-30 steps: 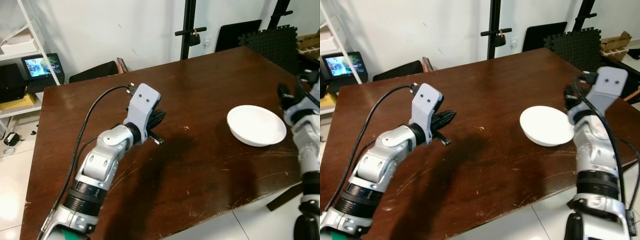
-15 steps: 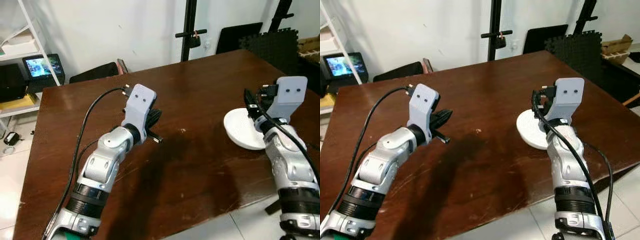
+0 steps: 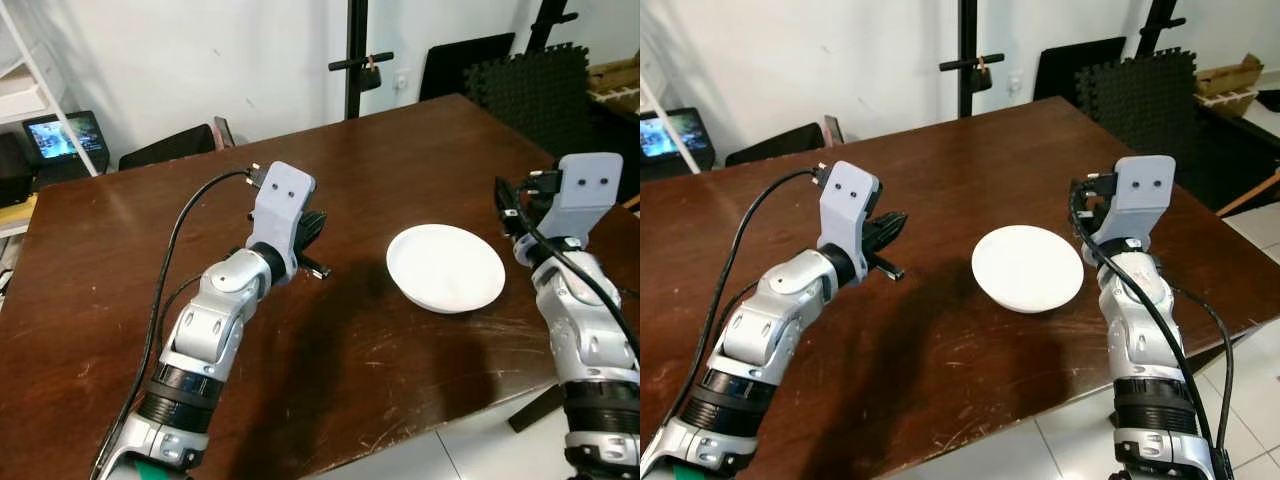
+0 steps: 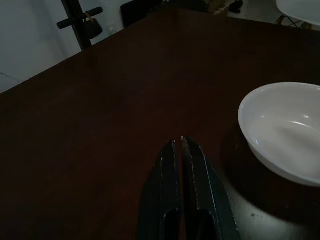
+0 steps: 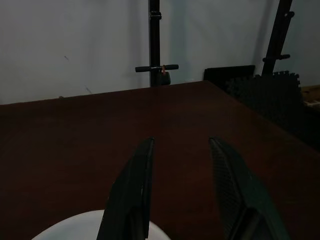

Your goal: Setting the table

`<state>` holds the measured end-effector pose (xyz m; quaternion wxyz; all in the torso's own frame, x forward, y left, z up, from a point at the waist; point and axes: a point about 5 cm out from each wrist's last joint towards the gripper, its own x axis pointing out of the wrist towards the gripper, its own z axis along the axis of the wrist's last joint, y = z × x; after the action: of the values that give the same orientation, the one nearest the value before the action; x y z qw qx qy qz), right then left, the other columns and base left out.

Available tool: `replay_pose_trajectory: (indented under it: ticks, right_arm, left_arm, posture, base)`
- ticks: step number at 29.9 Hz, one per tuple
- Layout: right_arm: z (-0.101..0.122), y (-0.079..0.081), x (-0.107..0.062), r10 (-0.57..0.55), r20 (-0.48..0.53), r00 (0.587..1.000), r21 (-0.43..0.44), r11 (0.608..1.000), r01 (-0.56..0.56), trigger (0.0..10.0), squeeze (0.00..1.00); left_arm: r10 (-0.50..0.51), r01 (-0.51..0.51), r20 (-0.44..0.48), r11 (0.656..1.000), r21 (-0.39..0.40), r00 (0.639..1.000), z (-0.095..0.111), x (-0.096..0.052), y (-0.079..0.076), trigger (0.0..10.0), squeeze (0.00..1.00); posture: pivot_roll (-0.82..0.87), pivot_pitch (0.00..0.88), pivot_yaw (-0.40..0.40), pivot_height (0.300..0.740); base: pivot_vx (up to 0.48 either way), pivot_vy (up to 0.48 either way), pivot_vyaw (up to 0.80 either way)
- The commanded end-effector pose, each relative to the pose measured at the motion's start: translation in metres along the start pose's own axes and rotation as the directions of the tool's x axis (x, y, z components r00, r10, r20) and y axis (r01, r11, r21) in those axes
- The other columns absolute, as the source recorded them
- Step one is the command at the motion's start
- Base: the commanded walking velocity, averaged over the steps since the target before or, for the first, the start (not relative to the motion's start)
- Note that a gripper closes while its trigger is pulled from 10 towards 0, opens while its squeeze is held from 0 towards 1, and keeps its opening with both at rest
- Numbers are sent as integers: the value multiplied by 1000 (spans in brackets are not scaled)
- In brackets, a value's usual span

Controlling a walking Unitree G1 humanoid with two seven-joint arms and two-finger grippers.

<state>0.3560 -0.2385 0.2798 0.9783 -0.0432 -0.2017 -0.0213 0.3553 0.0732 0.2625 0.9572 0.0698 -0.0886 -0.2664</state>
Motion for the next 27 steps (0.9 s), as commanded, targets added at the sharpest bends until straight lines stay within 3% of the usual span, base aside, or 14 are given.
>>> replay_pose_trajectory:
  ticks: [1,18,23,27]
  right_arm:
    - [-2,4,-2,16,-8,1000,-1,1000,-16,10000,0]
    - [-3,5,-3,22,-6,1000,-21,1000,-22,10000,0]
    - [1,15,-4,68,38,997,-108,992,-64,10000,0]
    - [12,31,-5,132,108,985,-174,978,-112,10000,0]
  left_arm:
    - [3,-3,-33,1000,-17,999,-9,-3,2,10000,0]
    - [8,-9,-27,1000,-29,1000,-11,-4,2,10000,0]
    - [59,-55,45,996,-66,997,-8,-7,7,10000,0]
    - [127,-118,105,989,-87,986,-5,-11,13,10000,0]
  posture:
    - [-32,184,153,740]
    - [-33,188,149,740]
    - [-39,188,146,740]
    - [-53,189,136,740]
  base:
    - [0,0,0]
    - [0,0,0]
    - [0,0,0]
    - [0,0,0]
